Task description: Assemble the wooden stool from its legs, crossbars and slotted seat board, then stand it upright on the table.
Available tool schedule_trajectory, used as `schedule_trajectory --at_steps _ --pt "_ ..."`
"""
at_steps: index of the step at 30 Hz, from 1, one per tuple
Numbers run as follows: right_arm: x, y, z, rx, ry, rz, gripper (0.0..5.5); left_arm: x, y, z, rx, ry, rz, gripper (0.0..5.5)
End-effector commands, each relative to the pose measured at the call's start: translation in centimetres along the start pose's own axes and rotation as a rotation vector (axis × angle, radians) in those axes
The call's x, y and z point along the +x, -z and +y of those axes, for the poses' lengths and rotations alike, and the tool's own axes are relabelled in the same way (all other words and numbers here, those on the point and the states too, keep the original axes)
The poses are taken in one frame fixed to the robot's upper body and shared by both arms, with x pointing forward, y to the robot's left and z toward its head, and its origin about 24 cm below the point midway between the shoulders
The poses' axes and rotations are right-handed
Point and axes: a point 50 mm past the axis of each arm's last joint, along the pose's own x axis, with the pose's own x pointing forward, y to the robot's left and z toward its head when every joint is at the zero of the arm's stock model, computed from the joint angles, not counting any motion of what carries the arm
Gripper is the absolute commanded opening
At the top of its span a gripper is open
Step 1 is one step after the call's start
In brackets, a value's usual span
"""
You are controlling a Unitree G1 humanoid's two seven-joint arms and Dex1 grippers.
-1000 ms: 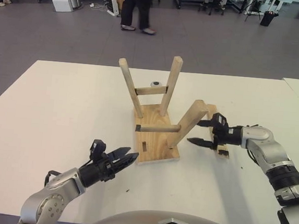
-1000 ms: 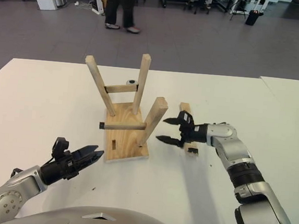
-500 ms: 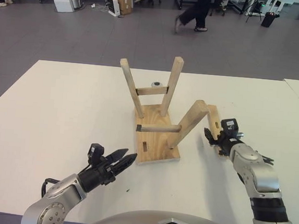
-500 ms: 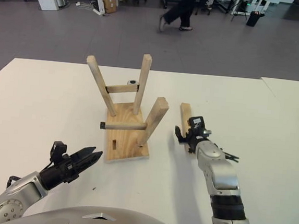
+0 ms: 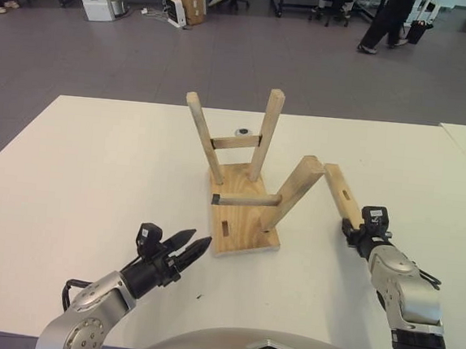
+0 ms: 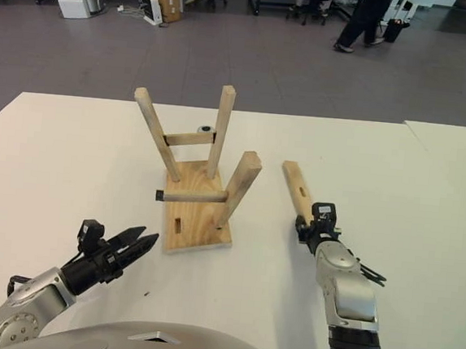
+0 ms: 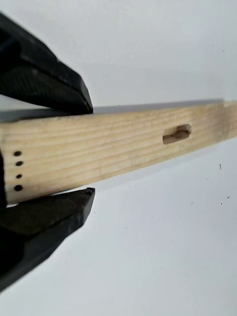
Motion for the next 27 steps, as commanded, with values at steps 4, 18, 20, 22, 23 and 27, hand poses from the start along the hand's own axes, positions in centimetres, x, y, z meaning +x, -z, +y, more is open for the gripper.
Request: schedule_trajectory --at_steps 4,18,20,22,23,27 --pt "1.0 0.3 0.8 0.032 -0.047 -0.004 2.16 -0.4 -1.4 2.0 0.119 -0.111 0.003 3.08" --pt "-6.4 -27.4 3.9 0.105 -1.075 -0.986 2.16 1.1 -26.1 -5.2 0.432 0.354 -0.652 3.27" --pt "-8.3 -27.9 5.8 0.103 -1.327 -0.977 2.15 1.8 -27.3 -7.4 0.374 0.478 -0.676 3.65" --pt "-9.5 -27.6 7.0 0.095 -1.517 -0.933 2.15 2.3 -28.1 -9.3 0.313 0.583 -0.671 3.89" --pt "-10.0 -27.3 7.5 0.082 -1.592 -0.906 2.15 2.6 -28.2 -10.1 0.277 0.638 -0.641 4.07" --pt "-11.1 -26.1 8.4 0.013 -1.772 -0.811 2.15 3.2 -28.1 -12.1 0.217 0.745 -0.568 4.23"
